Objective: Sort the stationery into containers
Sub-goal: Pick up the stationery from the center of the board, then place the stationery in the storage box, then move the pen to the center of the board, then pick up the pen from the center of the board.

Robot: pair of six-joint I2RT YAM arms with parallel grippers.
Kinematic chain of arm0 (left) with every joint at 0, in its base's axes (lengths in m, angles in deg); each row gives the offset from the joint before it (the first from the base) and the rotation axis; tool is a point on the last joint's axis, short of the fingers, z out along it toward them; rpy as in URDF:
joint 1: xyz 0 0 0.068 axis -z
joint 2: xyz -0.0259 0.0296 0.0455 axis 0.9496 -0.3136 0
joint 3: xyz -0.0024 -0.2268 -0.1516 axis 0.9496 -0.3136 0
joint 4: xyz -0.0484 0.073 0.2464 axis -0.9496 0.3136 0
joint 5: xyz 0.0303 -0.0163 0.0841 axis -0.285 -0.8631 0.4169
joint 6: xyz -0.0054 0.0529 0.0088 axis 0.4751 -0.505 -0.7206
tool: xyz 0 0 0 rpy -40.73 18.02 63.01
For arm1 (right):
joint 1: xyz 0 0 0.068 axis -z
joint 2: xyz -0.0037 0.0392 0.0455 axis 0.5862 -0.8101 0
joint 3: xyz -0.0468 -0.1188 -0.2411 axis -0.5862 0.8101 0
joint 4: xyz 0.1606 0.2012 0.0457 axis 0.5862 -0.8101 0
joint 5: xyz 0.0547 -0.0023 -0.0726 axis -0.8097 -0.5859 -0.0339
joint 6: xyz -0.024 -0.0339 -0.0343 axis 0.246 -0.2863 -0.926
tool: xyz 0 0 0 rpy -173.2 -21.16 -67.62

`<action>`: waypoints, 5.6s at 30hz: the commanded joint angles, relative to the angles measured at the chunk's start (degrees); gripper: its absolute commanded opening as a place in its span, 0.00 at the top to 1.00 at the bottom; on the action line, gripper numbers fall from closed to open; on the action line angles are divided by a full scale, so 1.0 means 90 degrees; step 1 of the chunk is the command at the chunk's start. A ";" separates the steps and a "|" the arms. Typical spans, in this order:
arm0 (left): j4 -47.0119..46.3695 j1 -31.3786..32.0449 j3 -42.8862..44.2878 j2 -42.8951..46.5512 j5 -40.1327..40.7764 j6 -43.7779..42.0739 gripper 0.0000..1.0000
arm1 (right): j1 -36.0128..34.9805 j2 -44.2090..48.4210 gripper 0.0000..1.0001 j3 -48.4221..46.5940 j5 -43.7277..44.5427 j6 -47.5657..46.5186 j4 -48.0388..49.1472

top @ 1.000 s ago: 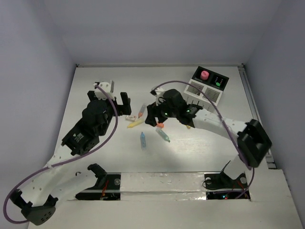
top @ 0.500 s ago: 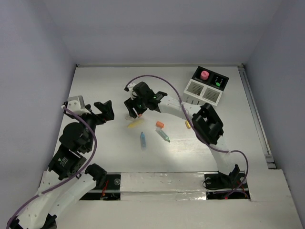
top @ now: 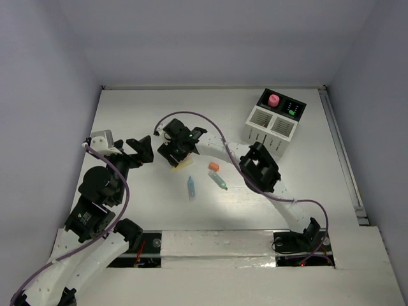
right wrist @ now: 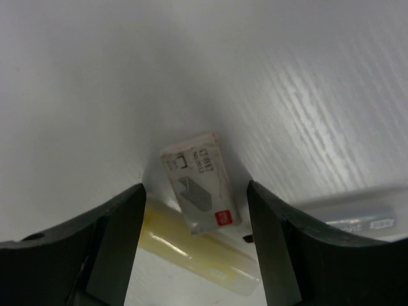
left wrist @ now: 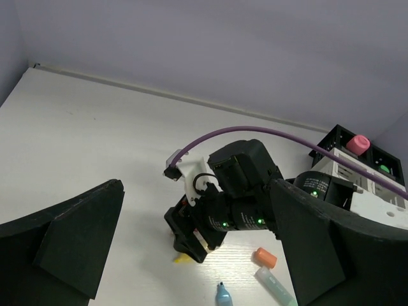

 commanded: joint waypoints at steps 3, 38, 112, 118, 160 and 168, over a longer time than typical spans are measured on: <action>-0.0335 -0.0047 -0.0023 -0.0004 -0.0231 -0.0081 0.01 | 0.0017 -0.0176 0.38 -0.0360 0.0223 -0.0184 -0.0012; -0.0413 -0.0223 -0.0082 -0.0561 -0.0837 -0.0139 0.01 | 0.3356 0.6084 0.80 0.5479 0.2226 0.0705 0.3045; -0.0423 -0.0467 -0.0053 -0.1000 -0.1931 -0.0130 0.01 | 0.0407 0.1084 0.17 0.2004 0.2088 0.2180 0.1239; -0.0442 -0.0467 -0.0053 -0.0990 -0.1989 -0.0139 0.01 | 0.0407 0.0859 0.32 0.1827 0.3103 0.1936 0.0780; -0.0481 -0.0526 -0.0072 -0.0990 -0.2224 -0.0149 0.01 | 0.1511 0.0899 0.00 0.2121 0.1296 0.3380 0.2196; -0.0471 -0.0526 -0.0072 -0.0981 -0.2204 -0.0139 0.01 | 0.1569 0.0039 0.00 0.1076 0.2019 0.3215 0.1757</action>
